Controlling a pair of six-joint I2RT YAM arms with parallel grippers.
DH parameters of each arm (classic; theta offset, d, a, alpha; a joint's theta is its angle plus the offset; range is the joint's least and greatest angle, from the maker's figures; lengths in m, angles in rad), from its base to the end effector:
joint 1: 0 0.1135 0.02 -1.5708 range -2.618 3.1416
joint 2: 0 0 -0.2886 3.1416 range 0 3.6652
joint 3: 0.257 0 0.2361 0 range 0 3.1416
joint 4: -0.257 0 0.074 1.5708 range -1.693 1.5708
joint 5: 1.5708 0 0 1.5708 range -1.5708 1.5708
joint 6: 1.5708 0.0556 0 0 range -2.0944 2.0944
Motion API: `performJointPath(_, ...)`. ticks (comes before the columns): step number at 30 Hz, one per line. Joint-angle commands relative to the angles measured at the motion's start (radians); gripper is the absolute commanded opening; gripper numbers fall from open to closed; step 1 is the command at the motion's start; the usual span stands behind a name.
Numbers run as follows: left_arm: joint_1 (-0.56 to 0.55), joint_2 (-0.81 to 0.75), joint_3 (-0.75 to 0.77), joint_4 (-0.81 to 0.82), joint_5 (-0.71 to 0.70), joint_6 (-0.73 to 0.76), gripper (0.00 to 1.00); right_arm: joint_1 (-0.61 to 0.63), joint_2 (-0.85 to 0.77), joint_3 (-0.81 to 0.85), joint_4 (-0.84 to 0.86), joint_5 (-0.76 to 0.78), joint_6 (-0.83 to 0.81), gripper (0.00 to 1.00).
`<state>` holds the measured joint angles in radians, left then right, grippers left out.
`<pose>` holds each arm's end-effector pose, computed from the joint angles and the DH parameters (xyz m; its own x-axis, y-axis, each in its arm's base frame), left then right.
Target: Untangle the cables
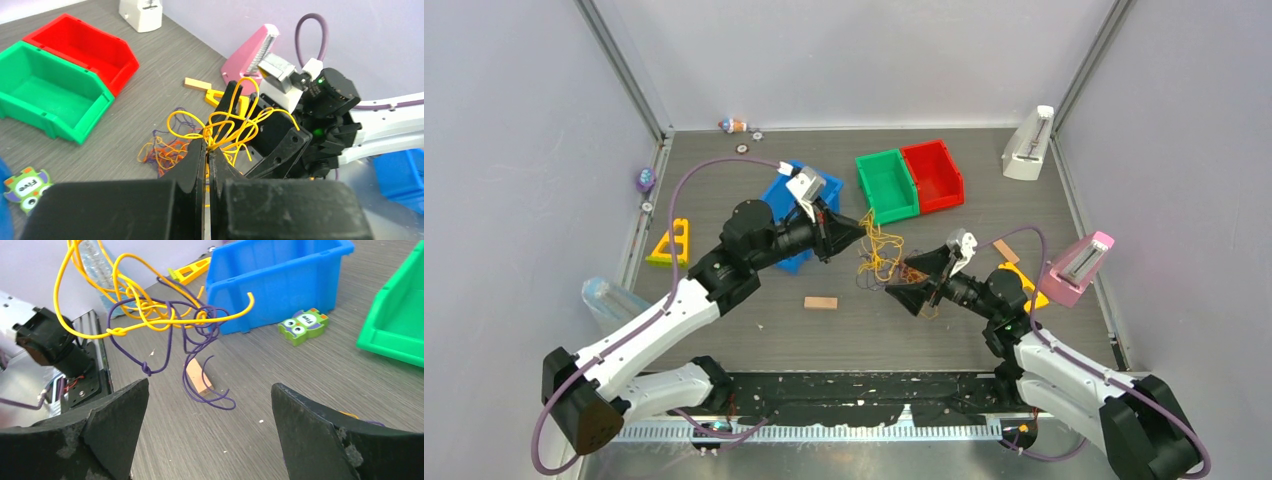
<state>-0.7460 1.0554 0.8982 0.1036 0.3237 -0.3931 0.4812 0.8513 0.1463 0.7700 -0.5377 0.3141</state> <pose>0.1637 -0.1753 0.3813 -0.3722 -0.1505 -0.9159 0.7948 0.4580 -0.3982 0.1323 0.1012 0.2362 -0.2080 0.1907 -0.9593 -0.8267 0.4898 0.2767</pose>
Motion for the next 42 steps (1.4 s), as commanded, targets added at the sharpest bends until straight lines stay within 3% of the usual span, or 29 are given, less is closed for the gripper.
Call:
performJointPath(1, -0.001, 0.017, 0.064, 0.019, 0.083, -0.049, 0.00, 0.029, 0.025, 0.013, 0.091, -0.067, -0.026, 0.98)
performJointPath(6, -0.001, 0.035, 0.088, 0.025, 0.118, -0.076, 0.00, 0.041, 0.027, 0.020, 0.081, -0.050, -0.039, 1.00)
performJointPath(12, -0.001, 0.050, 0.089, 0.059, 0.154, -0.111, 0.00, 0.052, 0.024, 0.031, 0.058, -0.043, -0.042, 0.89)
performJointPath(16, -0.001, 0.062, 0.093, 0.078, 0.167, -0.123, 0.00, 0.062, 0.067, 0.049, 0.065, -0.060, -0.033, 0.59)
performJointPath(17, -0.001, 0.063, 0.094, 0.079, 0.166, -0.125, 0.00, 0.062, 0.069, 0.050, 0.068, -0.056, -0.028, 0.44)
performJointPath(18, -0.002, 0.060, 0.093, 0.078, 0.162, -0.125, 0.00, 0.063, 0.067, 0.050, 0.067, -0.052, -0.026, 0.36)
performJointPath(20, 0.000, 0.044, 0.093, 0.062, 0.122, -0.116, 0.00, 0.062, 0.056, 0.050, 0.051, -0.005, -0.026, 0.11)
performJointPath(25, 0.026, -0.033, 0.079, 0.016, 0.003, -0.097, 0.00, 0.061, 0.001, 0.047, -0.049, 0.142, -0.036, 0.05)
performJointPath(30, 0.098, -0.104, 0.085, -0.092, -0.110, -0.111, 0.00, 0.059, -0.079, 0.037, -0.145, 0.343, -0.035, 0.05)
performJointPath(33, 0.154, -0.138, 0.070, -0.084, -0.076, -0.126, 0.00, 0.058, -0.124, 0.017, -0.140, 0.368, -0.035, 0.05)
performJointPath(35, 0.162, -0.144, 0.073, -0.087, -0.048, -0.128, 0.00, 0.059, -0.148, -0.004, -0.114, 0.301, -0.043, 0.22)
performJointPath(37, 0.163, -0.135, 0.087, -0.091, -0.008, -0.129, 0.00, 0.059, -0.144, -0.020, -0.059, 0.225, -0.050, 0.78)
performJointPath(39, 0.162, -0.122, 0.099, -0.088, 0.039, -0.132, 0.00, 0.058, -0.129, -0.022, -0.025, 0.167, -0.050, 0.99)
performJointPath(42, 0.162, -0.105, 0.111, -0.077, 0.094, -0.145, 0.00, 0.059, -0.104, -0.021, 0.020, 0.111, -0.047, 0.96)
